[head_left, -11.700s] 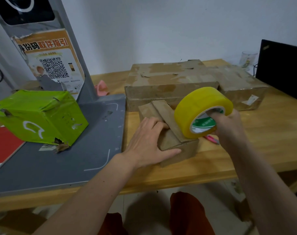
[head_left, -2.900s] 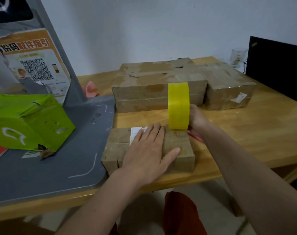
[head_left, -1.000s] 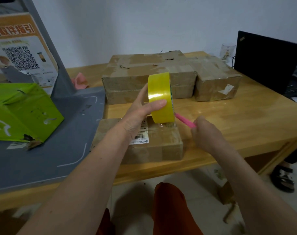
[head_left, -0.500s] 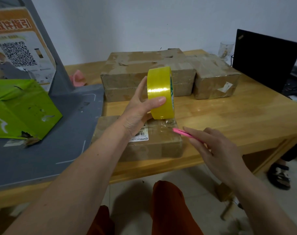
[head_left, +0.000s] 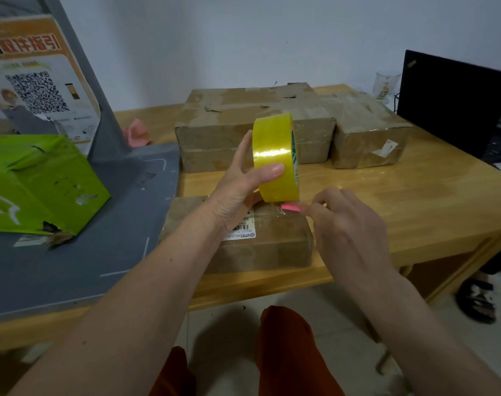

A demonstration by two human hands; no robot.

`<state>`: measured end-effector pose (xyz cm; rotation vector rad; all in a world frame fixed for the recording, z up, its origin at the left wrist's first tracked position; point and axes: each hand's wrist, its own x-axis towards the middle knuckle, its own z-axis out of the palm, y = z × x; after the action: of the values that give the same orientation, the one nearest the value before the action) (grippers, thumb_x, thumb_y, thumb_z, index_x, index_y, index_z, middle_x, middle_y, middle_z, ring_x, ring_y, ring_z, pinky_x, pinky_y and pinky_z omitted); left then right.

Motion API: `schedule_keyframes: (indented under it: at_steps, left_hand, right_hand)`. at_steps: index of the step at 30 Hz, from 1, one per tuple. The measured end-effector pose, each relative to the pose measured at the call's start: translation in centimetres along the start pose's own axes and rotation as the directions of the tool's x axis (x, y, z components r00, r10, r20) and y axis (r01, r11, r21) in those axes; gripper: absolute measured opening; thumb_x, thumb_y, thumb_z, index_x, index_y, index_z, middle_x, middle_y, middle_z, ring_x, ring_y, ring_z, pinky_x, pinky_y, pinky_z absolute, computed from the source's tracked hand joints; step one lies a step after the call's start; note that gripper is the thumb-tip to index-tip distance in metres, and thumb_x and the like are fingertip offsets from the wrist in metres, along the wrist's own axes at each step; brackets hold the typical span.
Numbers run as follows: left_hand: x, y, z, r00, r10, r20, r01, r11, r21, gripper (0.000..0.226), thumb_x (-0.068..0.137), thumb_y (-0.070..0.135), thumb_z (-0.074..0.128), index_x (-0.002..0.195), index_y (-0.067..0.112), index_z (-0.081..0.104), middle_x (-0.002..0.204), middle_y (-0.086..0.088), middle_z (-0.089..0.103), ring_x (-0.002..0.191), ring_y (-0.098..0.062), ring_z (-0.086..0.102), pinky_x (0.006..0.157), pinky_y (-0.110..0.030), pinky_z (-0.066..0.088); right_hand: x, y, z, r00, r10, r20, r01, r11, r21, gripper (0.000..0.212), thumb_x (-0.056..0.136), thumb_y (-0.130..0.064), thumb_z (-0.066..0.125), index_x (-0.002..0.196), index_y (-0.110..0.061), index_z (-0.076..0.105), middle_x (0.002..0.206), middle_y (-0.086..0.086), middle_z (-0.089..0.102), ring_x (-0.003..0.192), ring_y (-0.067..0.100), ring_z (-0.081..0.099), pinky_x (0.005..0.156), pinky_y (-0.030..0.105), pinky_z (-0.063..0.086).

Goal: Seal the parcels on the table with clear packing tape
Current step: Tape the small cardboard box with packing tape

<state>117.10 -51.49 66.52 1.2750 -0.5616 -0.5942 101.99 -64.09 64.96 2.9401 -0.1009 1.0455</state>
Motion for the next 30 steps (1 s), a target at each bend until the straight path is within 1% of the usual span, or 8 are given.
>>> schedule_keyframes:
  at_steps: [8,12,15,19,21,23,27,30]
  left_hand:
    - [-0.2,0.1,0.2,1.0,-0.002,-0.002,0.002,1.0,-0.021,0.139,0.036,0.046,0.099,0.154,0.03,0.027,0.135,-0.011,0.061,0.12,-0.031,0.063,0.101,-0.057,0.049]
    - [-0.2,0.2,0.3,1.0,-0.001,0.003,0.001,1.0,-0.021,0.139,0.037,0.046,0.099,0.154,0.03,0.026,0.134,-0.011,0.062,0.121,-0.031,0.062,0.103,-0.059,0.047]
    - [-0.3,0.2,0.2,1.0,-0.004,0.002,0.004,0.999,-0.039,0.137,0.037,0.047,0.099,0.154,0.031,0.028,0.136,-0.011,0.06,0.123,-0.032,0.06,0.104,-0.059,0.046]
    - [-0.2,0.4,0.2,1.0,-0.005,0.01,0.006,0.997,-0.075,0.131,0.04,0.05,0.098,0.152,0.03,0.033,0.144,-0.008,0.054,0.127,-0.031,0.057,0.104,-0.059,0.046]
    - [-0.3,0.5,0.3,1.0,-0.012,0.005,0.013,0.997,-0.08,0.131,0.039,0.05,0.098,0.151,0.031,0.034,0.144,-0.007,0.054,0.126,-0.03,0.058,0.103,-0.057,0.047]
    - [-0.4,0.6,0.4,1.0,-0.017,0.0,0.017,0.995,-0.099,0.13,0.038,0.05,0.098,0.15,0.031,0.035,0.143,-0.007,0.055,0.125,-0.031,0.059,0.101,-0.057,0.049]
    - [-0.7,0.9,0.5,0.999,-0.022,-0.023,0.018,0.987,-0.162,0.124,0.038,0.046,0.099,0.146,0.028,0.042,0.14,-0.01,0.057,0.123,-0.032,0.061,0.093,-0.055,0.054]
    - [-0.7,0.9,0.6,0.999,-0.033,-0.042,0.025,0.985,-0.173,0.122,0.037,0.047,0.099,0.144,0.029,0.044,0.138,-0.01,0.06,0.122,-0.032,0.062,0.091,-0.052,0.056]
  right_hand:
    - [-0.1,-0.1,-0.1,0.997,0.068,-0.024,-0.068,0.998,-0.002,0.021,0.077,-0.004,0.053,0.082,-0.004,0.074,0.079,0.011,0.061,0.069,0.026,0.051,0.054,0.031,0.034]
    - [0.0,-0.2,-0.2,0.993,0.112,-0.032,-0.112,0.993,-0.024,0.016,0.075,0.002,0.059,0.08,-0.003,0.074,0.076,0.011,0.06,0.067,0.027,0.051,0.053,0.031,0.032]
    - [-0.2,0.8,-0.2,0.984,0.178,-0.01,-0.178,0.98,-0.083,0.015,0.077,0.006,0.065,0.085,-0.004,0.074,0.078,0.01,0.06,0.069,0.026,0.05,0.051,0.034,0.039]
    - [-0.4,2.7,-0.3,0.957,0.271,-0.109,-0.277,0.959,-0.055,0.017,0.082,0.007,0.066,0.093,-0.003,0.073,0.083,0.013,0.064,0.073,0.029,0.054,0.053,0.032,0.037]
    - [-0.4,3.3,0.8,0.947,0.312,-0.075,-0.317,0.946,-0.064,0.019,0.084,0.008,0.065,0.097,-0.004,0.072,0.084,0.013,0.064,0.075,0.028,0.053,0.054,0.032,0.036]
    - [-0.3,3.8,2.7,0.929,0.365,0.064,-0.359,0.929,-0.094,0.026,0.088,0.006,0.06,0.107,-0.007,0.071,0.093,0.011,0.063,0.083,0.025,0.051,0.061,0.031,0.038]
    - [0.2,4.3,5.2,0.878,0.402,0.261,-0.428,0.902,0.052,0.037,0.095,0.002,0.05,0.129,-0.01,0.061,0.12,0.012,0.06,0.108,0.026,0.051,0.088,0.033,0.042]
    - [0.3,2.8,4.0,0.955,0.295,0.033,-0.288,0.896,0.339,0.031,0.091,-0.001,0.047,0.114,-0.003,0.067,0.111,0.011,0.067,0.105,0.023,0.06,0.093,0.03,0.048]
